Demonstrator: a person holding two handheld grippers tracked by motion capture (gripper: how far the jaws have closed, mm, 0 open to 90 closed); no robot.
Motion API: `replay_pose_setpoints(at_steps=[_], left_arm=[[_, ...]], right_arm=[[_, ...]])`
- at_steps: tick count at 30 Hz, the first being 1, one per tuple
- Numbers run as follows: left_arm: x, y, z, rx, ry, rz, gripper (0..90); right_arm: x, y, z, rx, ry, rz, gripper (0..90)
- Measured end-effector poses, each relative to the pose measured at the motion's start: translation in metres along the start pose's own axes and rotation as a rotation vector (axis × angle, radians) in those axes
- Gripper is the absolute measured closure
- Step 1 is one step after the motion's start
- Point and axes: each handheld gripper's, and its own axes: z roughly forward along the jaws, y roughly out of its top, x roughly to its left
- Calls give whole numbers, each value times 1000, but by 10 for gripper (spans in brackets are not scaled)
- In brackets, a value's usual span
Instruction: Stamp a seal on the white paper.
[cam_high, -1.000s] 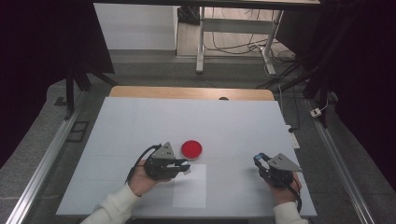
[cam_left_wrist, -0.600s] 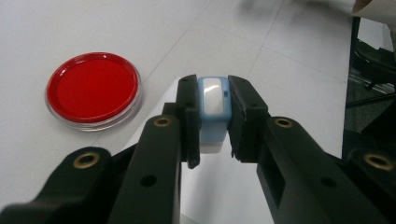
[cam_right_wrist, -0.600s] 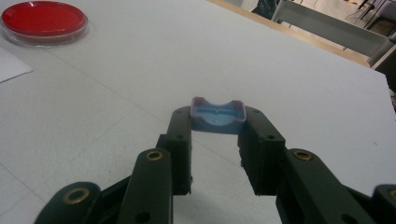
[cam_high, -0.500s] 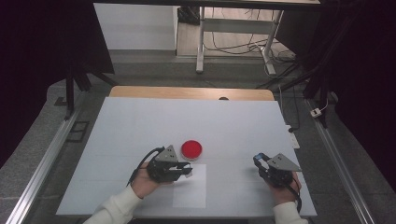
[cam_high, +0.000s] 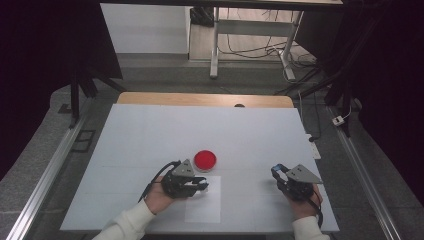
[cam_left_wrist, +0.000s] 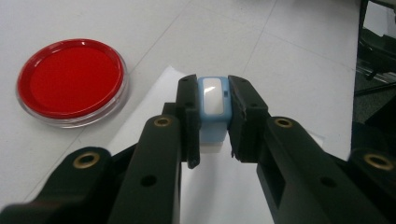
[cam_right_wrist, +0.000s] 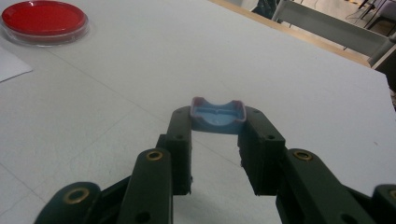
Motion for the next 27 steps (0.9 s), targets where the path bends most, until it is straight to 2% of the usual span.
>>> replay_pose_setpoints(at_steps=[27], left_arm=[[-2,-4,11,29,7,9,752]], right_arm=[[0,0,1,1,3,-1,656]])
